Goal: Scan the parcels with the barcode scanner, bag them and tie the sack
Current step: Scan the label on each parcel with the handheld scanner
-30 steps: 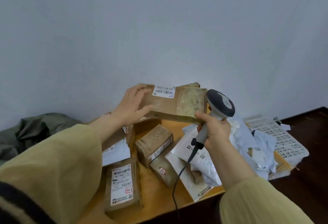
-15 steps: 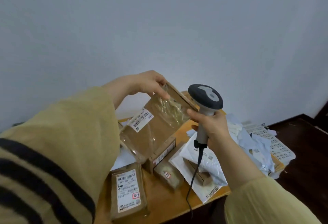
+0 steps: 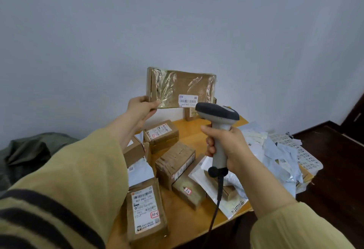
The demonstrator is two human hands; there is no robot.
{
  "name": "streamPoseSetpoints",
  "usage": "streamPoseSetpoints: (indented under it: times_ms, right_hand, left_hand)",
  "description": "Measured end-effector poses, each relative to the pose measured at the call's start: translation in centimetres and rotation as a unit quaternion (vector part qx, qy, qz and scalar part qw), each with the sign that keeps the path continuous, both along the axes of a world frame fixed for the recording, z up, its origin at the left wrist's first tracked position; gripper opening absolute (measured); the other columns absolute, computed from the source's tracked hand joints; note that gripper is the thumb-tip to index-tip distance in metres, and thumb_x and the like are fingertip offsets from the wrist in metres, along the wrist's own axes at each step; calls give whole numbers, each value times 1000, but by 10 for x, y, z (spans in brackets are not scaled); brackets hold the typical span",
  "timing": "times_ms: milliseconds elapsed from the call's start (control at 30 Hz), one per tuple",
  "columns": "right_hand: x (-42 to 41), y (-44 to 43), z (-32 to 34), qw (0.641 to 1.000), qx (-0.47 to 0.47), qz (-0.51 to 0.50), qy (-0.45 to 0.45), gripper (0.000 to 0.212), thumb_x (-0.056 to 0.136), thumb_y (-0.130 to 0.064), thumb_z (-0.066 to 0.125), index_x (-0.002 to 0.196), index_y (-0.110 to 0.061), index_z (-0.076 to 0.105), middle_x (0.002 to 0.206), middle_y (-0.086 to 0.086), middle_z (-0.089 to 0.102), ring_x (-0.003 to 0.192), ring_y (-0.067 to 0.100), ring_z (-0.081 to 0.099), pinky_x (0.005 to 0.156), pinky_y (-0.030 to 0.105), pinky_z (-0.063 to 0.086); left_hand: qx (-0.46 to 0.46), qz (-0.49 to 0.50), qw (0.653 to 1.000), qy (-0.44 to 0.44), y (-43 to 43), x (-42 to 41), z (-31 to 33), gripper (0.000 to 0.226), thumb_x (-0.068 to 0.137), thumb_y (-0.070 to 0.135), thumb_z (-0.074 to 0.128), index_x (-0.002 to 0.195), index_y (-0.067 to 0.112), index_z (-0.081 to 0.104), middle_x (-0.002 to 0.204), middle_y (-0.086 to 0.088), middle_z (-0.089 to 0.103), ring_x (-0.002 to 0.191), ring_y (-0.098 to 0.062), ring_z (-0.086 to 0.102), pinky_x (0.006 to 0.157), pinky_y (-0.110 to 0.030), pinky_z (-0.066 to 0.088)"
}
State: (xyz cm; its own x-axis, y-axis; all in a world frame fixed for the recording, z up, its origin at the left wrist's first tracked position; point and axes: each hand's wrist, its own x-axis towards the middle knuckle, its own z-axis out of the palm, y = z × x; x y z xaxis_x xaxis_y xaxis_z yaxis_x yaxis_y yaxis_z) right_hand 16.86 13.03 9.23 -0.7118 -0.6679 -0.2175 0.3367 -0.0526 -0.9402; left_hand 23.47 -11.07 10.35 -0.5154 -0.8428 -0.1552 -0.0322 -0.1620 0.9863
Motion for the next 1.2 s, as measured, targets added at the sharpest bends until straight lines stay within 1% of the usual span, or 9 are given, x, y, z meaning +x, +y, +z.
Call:
streamPoseSetpoints:
  times_ms: [133, 300, 433, 600, 767, 1067, 1133, 1200]
  right_hand:
    - [0, -1, -3, 999, 23, -1, 22, 14, 80, -1, 70, 84, -6, 58, 51, 6, 46, 38, 16, 40, 46, 25, 43]
    - [0, 3, -3, 999, 39, -6, 36, 12, 79, 2, 68, 83, -4, 59, 49, 5, 46, 37, 15, 40, 45, 25, 42]
    - [1, 6, -3, 998, 49, -4, 34, 12, 80, 3, 67, 82, -4, 58, 48, 6, 44, 35, 14, 38, 45, 25, 42]
    - [1, 6, -3, 998, 46, 0, 30, 16, 81, 5, 65, 76, -5, 53, 45, 5, 42, 34, 14, 37, 43, 23, 41]
    - [0, 5, -4, 998, 53, 10, 37, 15, 80, 1, 67, 75, -6, 55, 46, 4, 46, 37, 15, 40, 43, 24, 45]
    - [-3, 4, -5, 997, 54, 19, 48, 16, 80, 2, 67, 75, -6, 54, 48, 6, 46, 39, 16, 40, 45, 25, 44]
    - [-5, 4, -5, 997, 52, 20, 47, 16, 80, 2, 67, 73, -6, 54, 48, 5, 46, 38, 16, 40, 45, 25, 43]
    - [-7, 4, -5, 997, 50, 19, 49, 17, 80, 2, 67, 72, -6, 54, 48, 6, 46, 38, 16, 40, 45, 25, 43]
  left_hand:
    - [-30, -6, 999, 10, 2, 5, -9, 49, 83, -2, 67, 128, 1, 49, 109, -6, 61, 101, -18, 60, 89, -25, 50]
    - [-54, 4, 999, 8, -3, 10, -17, 54, 82, -3, 68, 131, 2, 47, 120, -10, 59, 106, -20, 60, 90, -27, 50]
    - [-56, 10, 998, 14, -5, 12, -18, 57, 82, -3, 67, 134, 2, 44, 122, -10, 57, 111, -22, 58, 95, -30, 49]
    - [-71, 14, 997, 7, -7, 14, -18, 57, 82, -3, 68, 134, 1, 44, 122, -10, 57, 111, -23, 58, 96, -31, 49]
    - [-86, 10, 996, 2, -10, 15, -18, 49, 82, -2, 68, 128, 2, 50, 117, -11, 60, 106, -23, 60, 89, -27, 50]
    - [-82, 15, 996, 2, -6, 12, -15, 47, 82, -3, 67, 127, -1, 50, 111, -10, 60, 103, -22, 60, 87, -26, 49]
    - [-77, 16, 997, 3, -4, 10, -14, 46, 83, -4, 66, 126, -1, 50, 106, -9, 61, 101, -21, 60, 88, -25, 49]
    - [-69, 17, 997, 6, -4, 9, -13, 45, 84, -5, 65, 126, -2, 50, 97, -5, 61, 100, -20, 59, 89, -25, 48]
